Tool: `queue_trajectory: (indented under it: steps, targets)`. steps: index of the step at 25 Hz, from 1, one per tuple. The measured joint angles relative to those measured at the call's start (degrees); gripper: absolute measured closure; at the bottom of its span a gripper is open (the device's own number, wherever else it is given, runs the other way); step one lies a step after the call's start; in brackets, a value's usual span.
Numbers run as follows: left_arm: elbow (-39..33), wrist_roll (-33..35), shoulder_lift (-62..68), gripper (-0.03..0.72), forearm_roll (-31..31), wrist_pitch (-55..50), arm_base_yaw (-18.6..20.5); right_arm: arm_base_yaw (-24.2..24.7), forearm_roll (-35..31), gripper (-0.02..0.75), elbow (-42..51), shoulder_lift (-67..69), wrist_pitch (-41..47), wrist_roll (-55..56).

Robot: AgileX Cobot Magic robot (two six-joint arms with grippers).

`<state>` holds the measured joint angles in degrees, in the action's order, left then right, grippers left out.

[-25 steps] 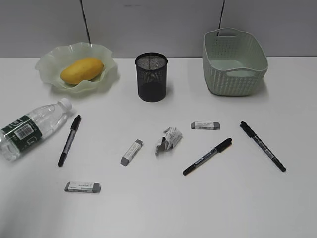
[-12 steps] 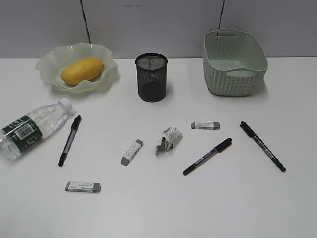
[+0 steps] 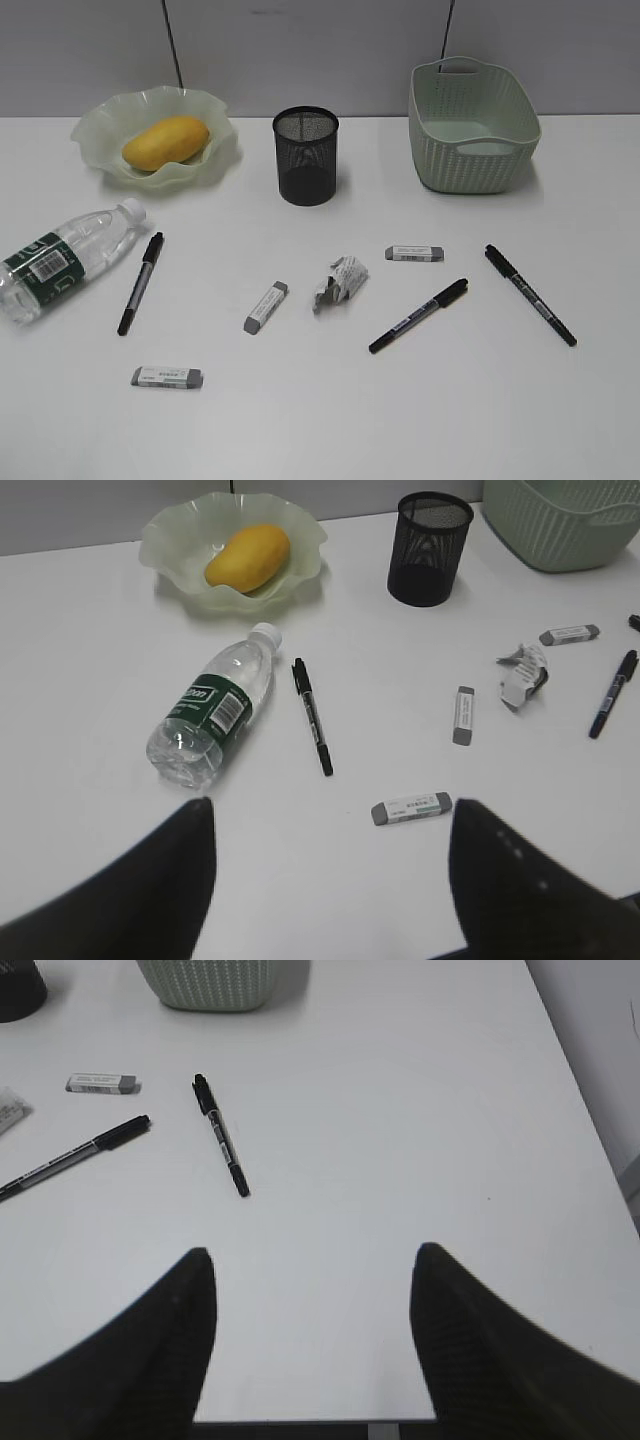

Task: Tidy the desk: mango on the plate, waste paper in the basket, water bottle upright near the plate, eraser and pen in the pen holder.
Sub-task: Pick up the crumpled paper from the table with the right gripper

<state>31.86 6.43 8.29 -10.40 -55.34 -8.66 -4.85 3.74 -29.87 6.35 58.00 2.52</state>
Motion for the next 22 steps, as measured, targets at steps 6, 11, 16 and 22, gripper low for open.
queue_trajectory:
  steps: [6, 11, 16, 22]
  targets:
    - [-0.2, 0.0, 0.0, 0.137, 0.0, 0.0, 0.0, 0.0, -0.2, 0.248, -0.9, 13.4, -10.6, 0.1]
    - [-0.3, 0.0, 0.0, 0.146, 1.0, 1.5, 0.0, 0.0, -5.3, 0.248, -2.1, 23.3, -20.0, 0.2]
    - [-0.3, 0.0, 0.0, 0.180, 1.2, 1.8, 0.0, 0.0, -9.9, 0.248, -5.8, 36.6, -20.4, 0.3]
    - [-1.2, 0.0, 0.0, 0.186, 3.2, 4.4, 0.0, -3.8, -14.5, 0.248, -13.0, 54.3, -18.6, -1.6]
